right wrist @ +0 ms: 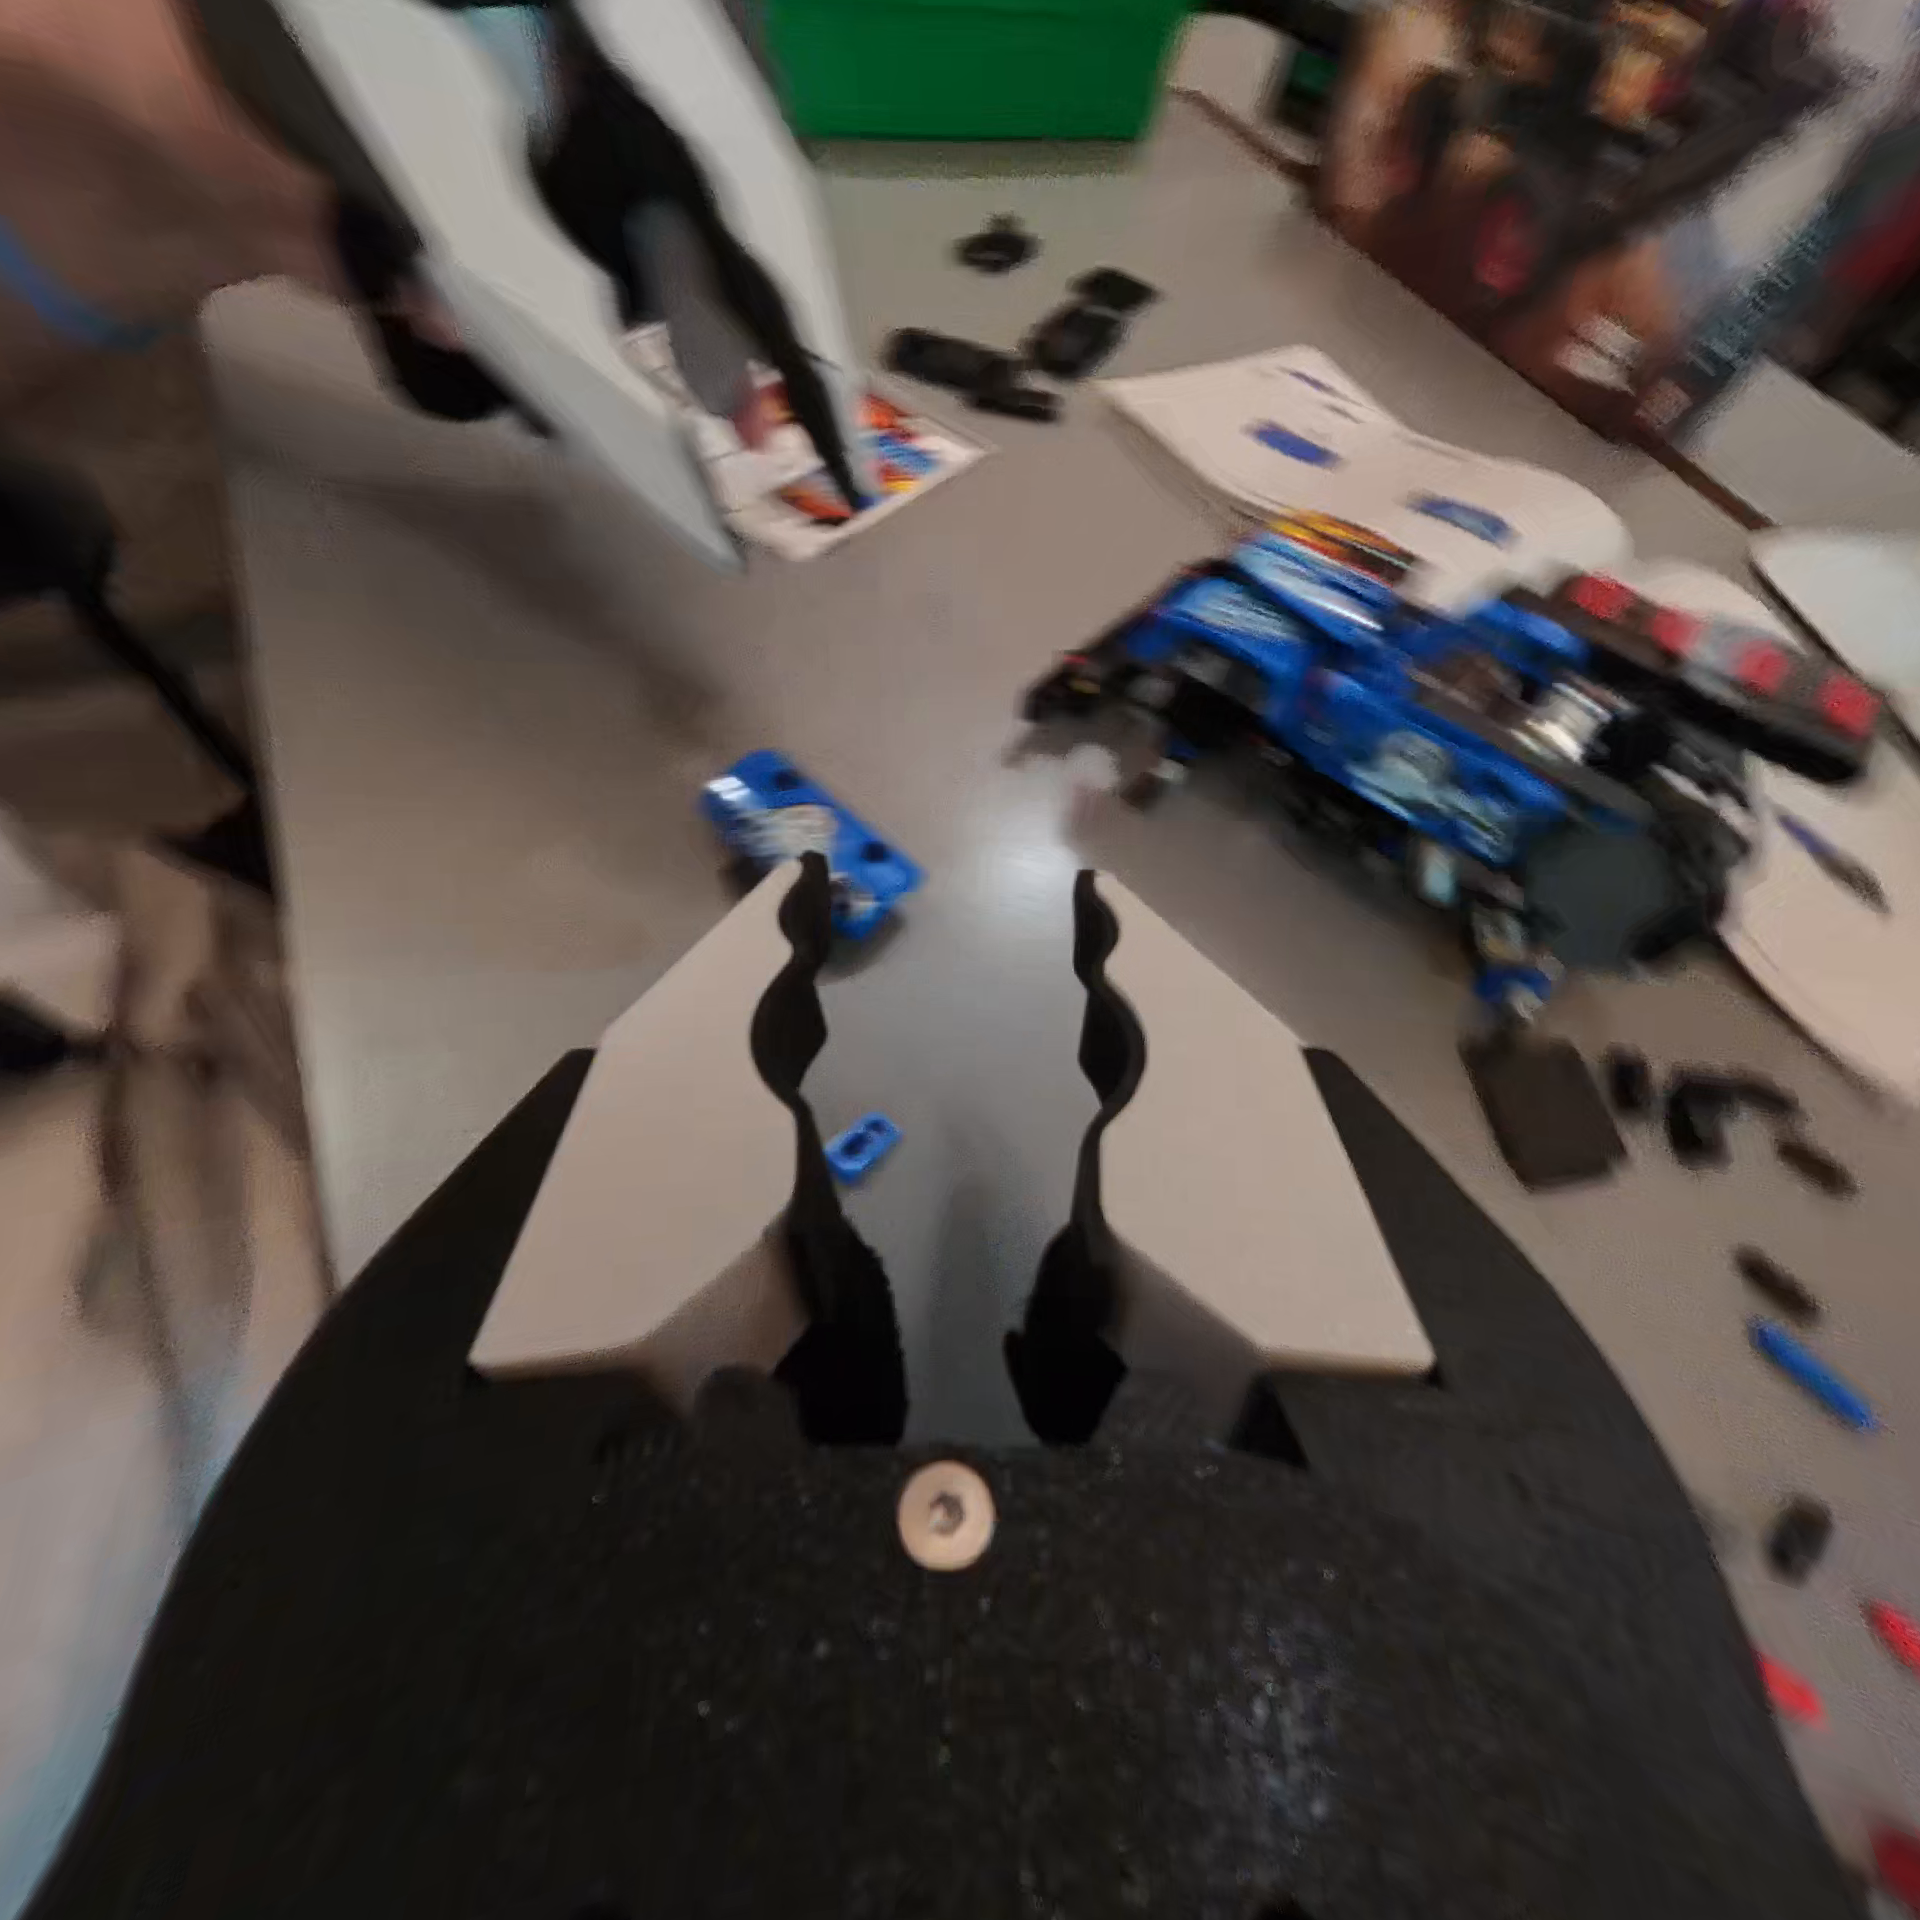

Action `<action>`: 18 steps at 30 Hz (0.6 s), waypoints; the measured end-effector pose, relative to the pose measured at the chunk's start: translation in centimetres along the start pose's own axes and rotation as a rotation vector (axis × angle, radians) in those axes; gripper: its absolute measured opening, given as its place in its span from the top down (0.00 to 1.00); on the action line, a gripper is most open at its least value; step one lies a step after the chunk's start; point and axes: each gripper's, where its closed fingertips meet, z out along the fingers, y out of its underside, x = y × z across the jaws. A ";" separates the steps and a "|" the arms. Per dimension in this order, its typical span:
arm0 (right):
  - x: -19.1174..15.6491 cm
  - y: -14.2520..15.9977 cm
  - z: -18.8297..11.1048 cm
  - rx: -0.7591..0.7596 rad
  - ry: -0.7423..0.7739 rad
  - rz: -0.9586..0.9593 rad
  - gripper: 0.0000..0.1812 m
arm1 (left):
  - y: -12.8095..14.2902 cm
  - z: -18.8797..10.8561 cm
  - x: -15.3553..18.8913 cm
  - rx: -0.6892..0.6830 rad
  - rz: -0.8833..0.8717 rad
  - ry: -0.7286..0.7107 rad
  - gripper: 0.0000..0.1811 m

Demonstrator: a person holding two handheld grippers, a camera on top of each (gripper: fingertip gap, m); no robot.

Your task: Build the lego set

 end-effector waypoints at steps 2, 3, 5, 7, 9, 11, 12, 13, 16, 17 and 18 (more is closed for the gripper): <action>3.9 0.2 -0.7 0.045 0.075 0.188 0.72 | -2.2 -0.8 -2.9 0.017 -0.028 -0.007 0.85; 5.6 0.2 -1.2 0.081 0.095 0.281 0.73 | -3.2 -0.8 -4.6 0.000 -0.038 -0.012 0.85; 8.7 0.6 -1.8 0.120 0.113 0.425 0.73 | -5.7 -0.2 -8.2 -0.035 -0.031 -0.013 0.85; 11.0 0.7 -2.2 0.152 0.113 0.491 0.73 | -7.5 1.7 -11.9 -0.104 -0.006 0.000 0.84; 13.6 1.3 -2.6 0.157 0.187 0.482 0.74 | -8.2 4.9 -15.8 -0.211 0.035 -0.008 0.82; 15.2 1.8 -2.8 0.150 0.240 0.459 0.75 | -8.4 9.0 -18.6 -0.302 0.084 0.014 0.81; 15.6 1.9 -3.0 0.155 0.255 0.452 0.75 | -8.4 11.3 -19.5 -0.335 0.106 0.029 0.81; 15.9 2.1 -3.2 0.157 0.270 0.446 0.76 | -8.2 13.7 -20.1 -0.362 0.129 0.052 0.81; 16.6 2.9 -4.1 0.151 0.346 0.417 0.79 | -7.6 20.3 -19.4 -0.427 0.159 0.163 0.81; 16.6 2.8 -4.4 0.163 0.355 0.414 0.81 | -7.4 22.0 -18.4 -0.440 0.154 0.220 0.81; 16.6 2.8 -4.6 0.172 0.356 0.419 0.81 | -7.3 23.4 -17.4 -0.453 0.156 0.271 0.81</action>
